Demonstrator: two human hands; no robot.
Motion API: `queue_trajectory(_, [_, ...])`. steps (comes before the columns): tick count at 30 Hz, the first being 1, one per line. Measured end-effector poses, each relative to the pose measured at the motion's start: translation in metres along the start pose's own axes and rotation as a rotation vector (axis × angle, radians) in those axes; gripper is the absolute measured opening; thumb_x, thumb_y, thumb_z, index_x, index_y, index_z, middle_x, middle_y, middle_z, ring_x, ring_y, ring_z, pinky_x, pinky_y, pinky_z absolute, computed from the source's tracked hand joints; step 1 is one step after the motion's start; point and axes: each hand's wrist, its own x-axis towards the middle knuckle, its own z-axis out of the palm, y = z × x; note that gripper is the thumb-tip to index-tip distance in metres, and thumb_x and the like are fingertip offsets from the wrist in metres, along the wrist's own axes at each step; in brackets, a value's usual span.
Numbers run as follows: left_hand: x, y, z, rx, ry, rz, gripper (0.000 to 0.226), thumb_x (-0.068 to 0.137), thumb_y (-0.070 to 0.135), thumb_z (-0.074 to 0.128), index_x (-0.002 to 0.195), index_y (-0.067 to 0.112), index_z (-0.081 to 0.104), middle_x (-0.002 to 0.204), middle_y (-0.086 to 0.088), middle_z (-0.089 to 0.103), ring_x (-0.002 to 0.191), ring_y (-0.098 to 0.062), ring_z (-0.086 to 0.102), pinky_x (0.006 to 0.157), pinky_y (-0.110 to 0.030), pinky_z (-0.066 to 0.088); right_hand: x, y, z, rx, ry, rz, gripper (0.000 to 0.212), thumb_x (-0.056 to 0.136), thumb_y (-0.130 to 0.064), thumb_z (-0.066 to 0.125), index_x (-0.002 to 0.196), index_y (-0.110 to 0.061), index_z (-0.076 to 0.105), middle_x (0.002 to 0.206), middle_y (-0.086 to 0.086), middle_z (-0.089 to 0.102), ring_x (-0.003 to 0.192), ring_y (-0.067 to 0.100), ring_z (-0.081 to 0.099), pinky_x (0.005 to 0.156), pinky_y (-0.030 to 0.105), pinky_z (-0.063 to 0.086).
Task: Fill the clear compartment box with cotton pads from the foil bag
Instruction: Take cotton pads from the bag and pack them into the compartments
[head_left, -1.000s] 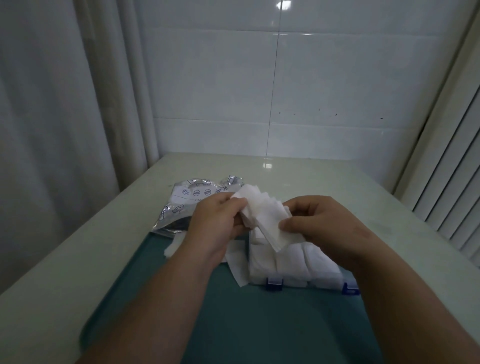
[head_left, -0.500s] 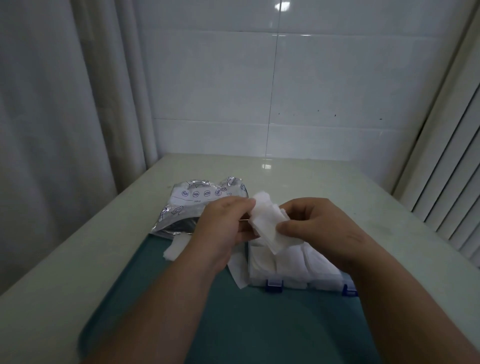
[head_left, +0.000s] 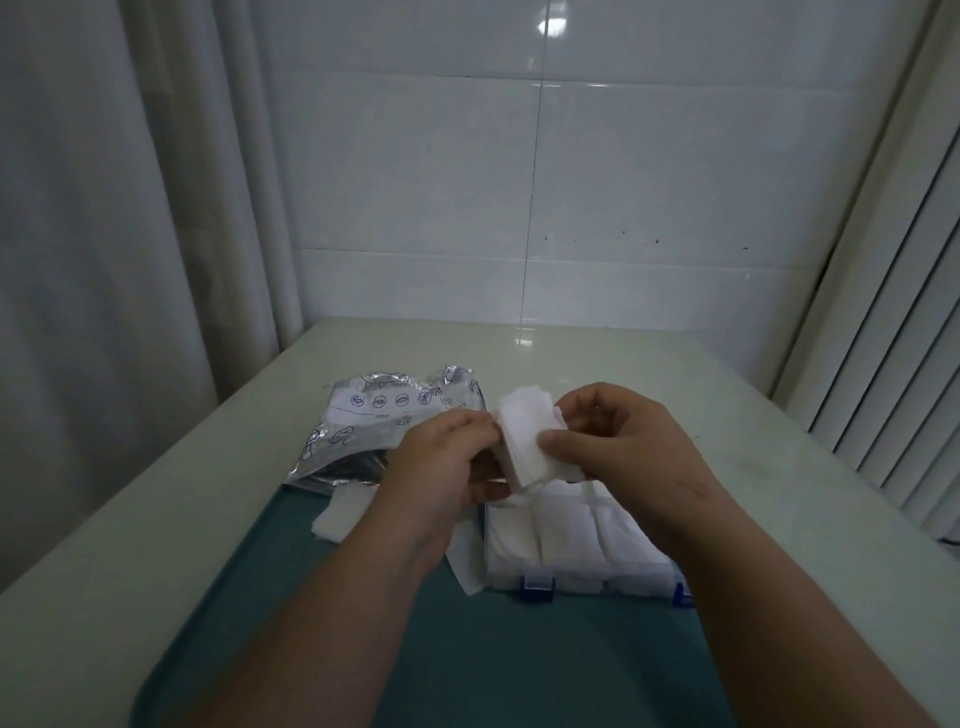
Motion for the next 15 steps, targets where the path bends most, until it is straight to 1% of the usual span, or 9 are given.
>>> queue_trajectory(2, [-0.001,0.002,0.001,-0.057,-0.043,-0.032,0.019,0.094,0.017,0.054,0.087,0.005,0.068,0.076,-0.012,0.068,0.068,-0.025,0.065,0.064,-0.035,0.051,0.001,0.004,0.002,-0.108,0.034,-0.024,0.012,0.079,-0.019,0.076,0.086,-0.022,0.066,0.086,-0.004,0.069,0.077,0.014,0.067,0.068,0.025,0.058])
queue_trajectory(3, [-0.002,0.002,0.001,-0.068,-0.063,-0.046,0.023,0.094,0.024,0.056,0.091,0.005,0.070,0.080,-0.013,0.070,0.071,-0.025,0.066,0.068,-0.037,0.053,0.002,0.004,0.002,-0.134,0.034,-0.035,0.012,0.079,-0.020,0.076,0.085,-0.024,0.066,0.088,-0.006,0.068,0.078,0.015,0.067,0.070,0.026,0.059])
queue_trajectory(4, [-0.002,0.002,0.001,-0.051,-0.086,-0.047,0.025,0.093,0.027,0.059,0.096,0.005,0.070,0.085,-0.013,0.072,0.075,-0.026,0.068,0.071,-0.039,0.054,0.002,0.005,0.003,-0.141,0.028,-0.043,0.012,0.079,-0.021,0.076,0.086,-0.024,0.066,0.088,-0.006,0.068,0.079,0.015,0.067,0.071,0.027,0.059])
queue_trajectory(5, [-0.003,0.002,0.001,-0.014,-0.096,-0.032,0.023,0.092,0.023,0.061,0.099,0.004,0.069,0.090,-0.014,0.073,0.079,-0.026,0.070,0.071,-0.038,0.056,0.002,0.005,0.003,-0.135,0.022,-0.048,0.013,0.079,-0.021,0.075,0.087,-0.025,0.066,0.089,-0.006,0.068,0.079,0.015,0.067,0.070,0.027,0.059])
queue_trajectory(7, [-0.002,0.000,0.000,0.015,-0.074,-0.006,0.016,0.090,0.007,0.062,0.104,0.000,0.066,0.100,-0.019,0.071,0.086,-0.028,0.071,0.071,-0.035,0.059,0.003,0.006,0.002,-0.131,0.034,-0.054,0.018,0.080,-0.022,0.074,0.094,-0.027,0.065,0.094,-0.008,0.067,0.082,0.016,0.067,0.068,0.027,0.058])
queue_trajectory(9, [-0.001,0.001,-0.003,-0.014,-0.025,-0.005,0.018,0.090,-0.002,0.059,0.108,-0.002,0.062,0.106,-0.021,0.069,0.091,-0.029,0.070,0.070,-0.034,0.060,0.004,0.006,0.000,-0.126,0.027,-0.036,0.030,0.080,-0.024,0.073,0.106,-0.032,0.060,0.103,-0.010,0.065,0.087,0.015,0.066,0.069,0.029,0.053])
queue_trajectory(12, [0.001,0.005,-0.008,-0.056,-0.019,-0.020,0.023,0.090,-0.007,0.055,0.113,-0.004,0.058,0.111,-0.022,0.066,0.097,-0.033,0.069,0.077,-0.039,0.060,0.002,0.006,0.001,-0.061,-0.063,0.018,0.043,0.080,-0.027,0.073,0.116,-0.037,0.052,0.104,-0.008,0.065,0.087,0.014,0.065,0.066,0.027,0.050])
queue_trajectory(13, [0.001,0.006,-0.009,-0.049,-0.030,-0.023,0.023,0.090,-0.007,0.055,0.113,-0.003,0.058,0.111,-0.022,0.066,0.098,-0.034,0.068,0.080,-0.042,0.059,0.001,0.006,0.002,-0.082,-0.083,0.015,0.044,0.080,-0.028,0.073,0.117,-0.037,0.052,0.101,-0.008,0.066,0.084,0.013,0.066,0.064,0.024,0.050])
queue_trajectory(15, [0.000,0.006,-0.010,0.014,-0.031,-0.017,0.020,0.088,-0.006,0.056,0.107,0.001,0.062,0.106,-0.021,0.069,0.097,-0.035,0.068,0.086,-0.046,0.057,0.001,0.006,0.006,-0.163,-0.090,-0.012,0.037,0.079,-0.027,0.074,0.113,-0.033,0.058,0.095,-0.008,0.068,0.078,0.010,0.066,0.060,0.017,0.050])
